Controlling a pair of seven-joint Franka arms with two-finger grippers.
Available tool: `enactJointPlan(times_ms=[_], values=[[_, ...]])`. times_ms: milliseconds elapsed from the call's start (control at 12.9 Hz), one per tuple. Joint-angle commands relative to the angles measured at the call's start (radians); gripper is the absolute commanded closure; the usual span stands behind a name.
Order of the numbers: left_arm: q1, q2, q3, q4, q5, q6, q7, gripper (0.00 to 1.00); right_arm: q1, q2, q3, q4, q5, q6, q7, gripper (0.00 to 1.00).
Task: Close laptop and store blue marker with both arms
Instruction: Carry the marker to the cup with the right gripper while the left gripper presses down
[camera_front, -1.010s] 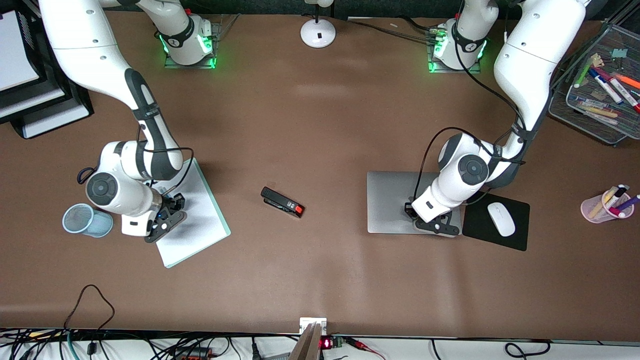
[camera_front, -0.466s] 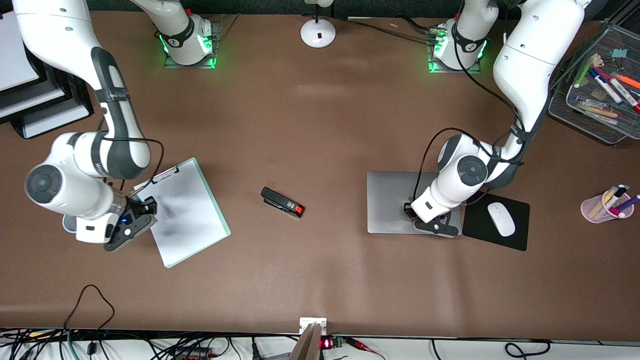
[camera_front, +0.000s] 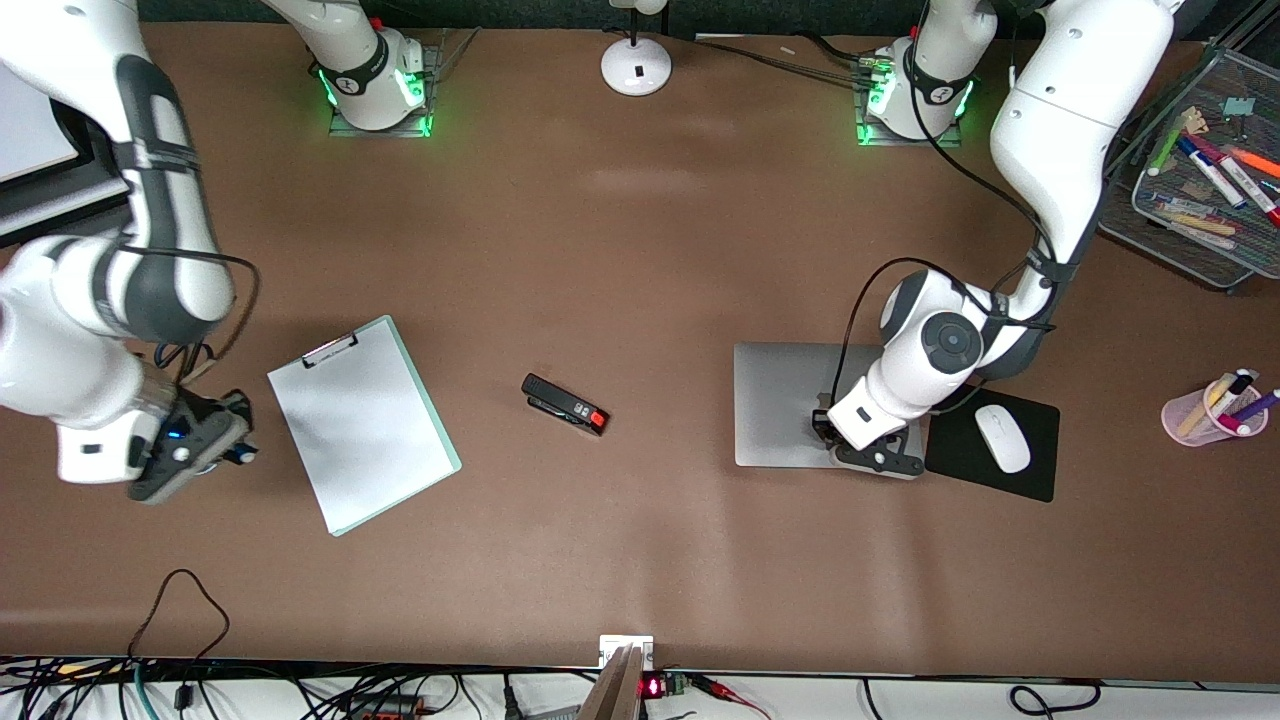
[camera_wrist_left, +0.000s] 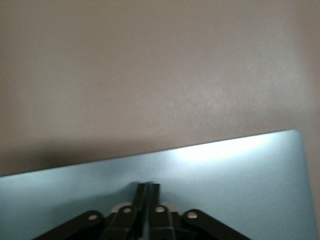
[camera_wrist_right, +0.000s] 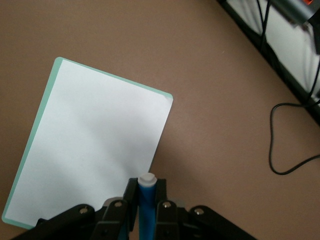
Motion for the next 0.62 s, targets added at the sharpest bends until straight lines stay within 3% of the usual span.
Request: enactJointPlan(times_ms=[0,311,389,466,544], values=[[0.004,-0.140,-0.007,0.016,0.022,-0.187,0.009,0.98,-0.082,-0.017,0.012,0.025,0.172,-0.047,-0.220,1.00],[0.005,-0.276,-0.035,0.053,0.011,-0.474,0.015,0.96,-0.162,-0.017,0.010,0.043,0.277,-0.108,-0.472,1.00],[0.001,-0.316,-0.039,0.054,0.011,-0.559,0.013,0.74,-0.191,-0.017,0.012,0.044,0.328,-0.140,-0.532,1.00],[0.002,-0.353,-0.050,0.056,0.008,-0.642,0.013,0.26,-0.218,-0.016,0.010,0.044,0.399,-0.159,-0.601,1.00],[0.004,-0.382,-0.055,0.058,0.006,-0.678,0.013,0.00,-0.240,-0.016,0.010,0.044,0.450,-0.176,-0.667,1.00]])
